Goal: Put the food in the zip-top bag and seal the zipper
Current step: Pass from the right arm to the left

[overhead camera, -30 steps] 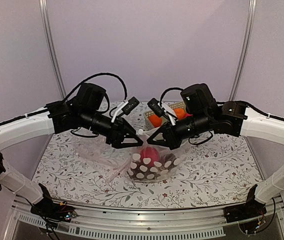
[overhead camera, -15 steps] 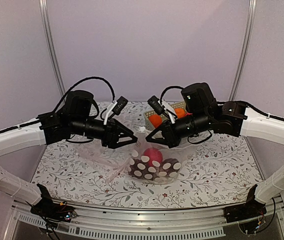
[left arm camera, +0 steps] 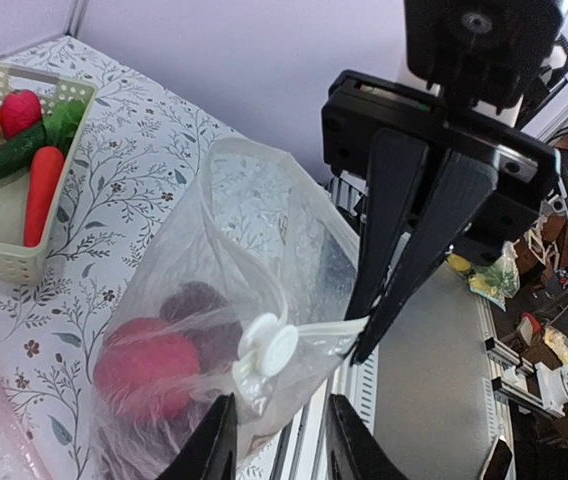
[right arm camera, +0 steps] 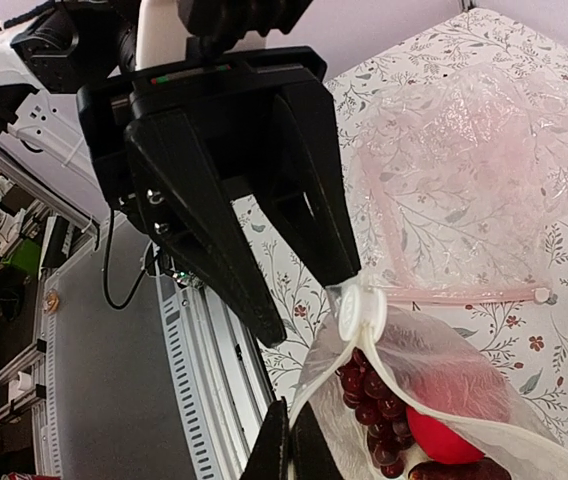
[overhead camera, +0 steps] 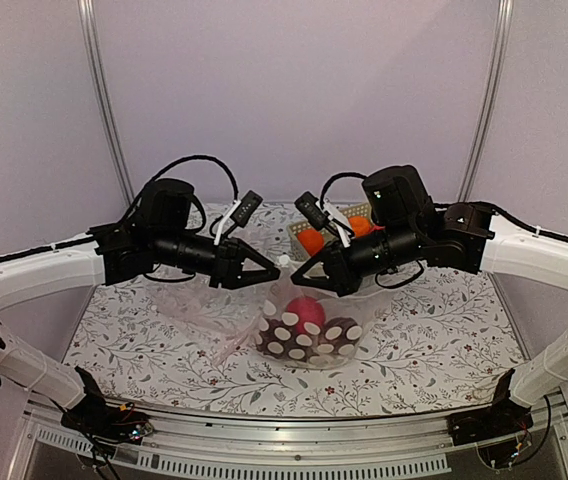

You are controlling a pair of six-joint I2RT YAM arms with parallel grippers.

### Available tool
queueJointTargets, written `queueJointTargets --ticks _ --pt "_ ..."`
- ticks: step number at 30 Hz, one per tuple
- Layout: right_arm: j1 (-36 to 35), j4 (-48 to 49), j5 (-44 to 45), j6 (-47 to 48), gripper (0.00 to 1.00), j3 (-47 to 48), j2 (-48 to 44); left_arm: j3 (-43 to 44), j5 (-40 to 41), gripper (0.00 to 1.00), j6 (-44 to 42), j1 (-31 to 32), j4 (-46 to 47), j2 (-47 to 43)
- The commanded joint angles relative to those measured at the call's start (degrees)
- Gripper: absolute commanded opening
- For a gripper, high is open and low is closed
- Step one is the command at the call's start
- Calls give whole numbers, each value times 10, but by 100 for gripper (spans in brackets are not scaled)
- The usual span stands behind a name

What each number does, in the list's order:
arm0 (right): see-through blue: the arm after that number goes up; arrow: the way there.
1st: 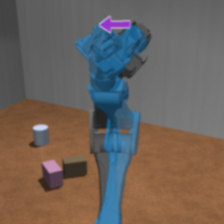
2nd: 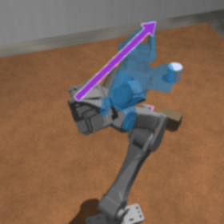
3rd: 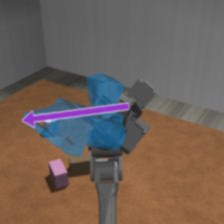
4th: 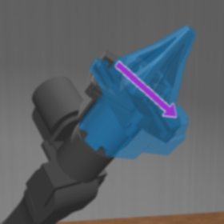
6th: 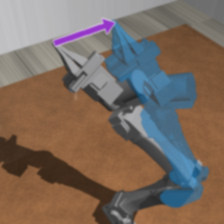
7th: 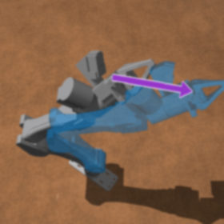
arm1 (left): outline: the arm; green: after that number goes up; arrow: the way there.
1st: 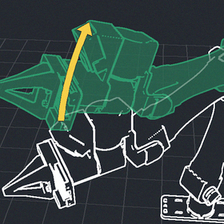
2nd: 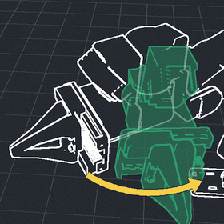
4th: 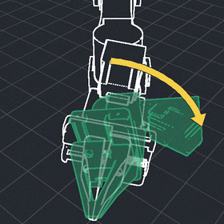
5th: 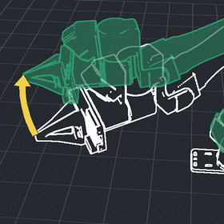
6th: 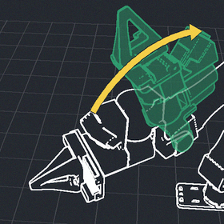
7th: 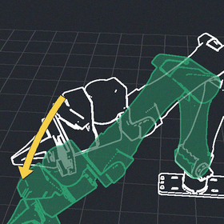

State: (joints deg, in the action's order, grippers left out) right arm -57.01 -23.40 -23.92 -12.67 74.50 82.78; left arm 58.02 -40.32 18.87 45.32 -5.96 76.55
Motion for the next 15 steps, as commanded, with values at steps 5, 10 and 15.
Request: queueJointTargets --ticks 5,10,15 --pt "-2 20 -10 -3 0 -3 1 4 -8 31 11 -13 36 8" --pt "-2 19 -11 -3 0 -3 1 6 -8 29 9 -15 35 12" --pt "-3 20 -14 -3 0 -1 4 14 3 30 -1 -15 28 21"
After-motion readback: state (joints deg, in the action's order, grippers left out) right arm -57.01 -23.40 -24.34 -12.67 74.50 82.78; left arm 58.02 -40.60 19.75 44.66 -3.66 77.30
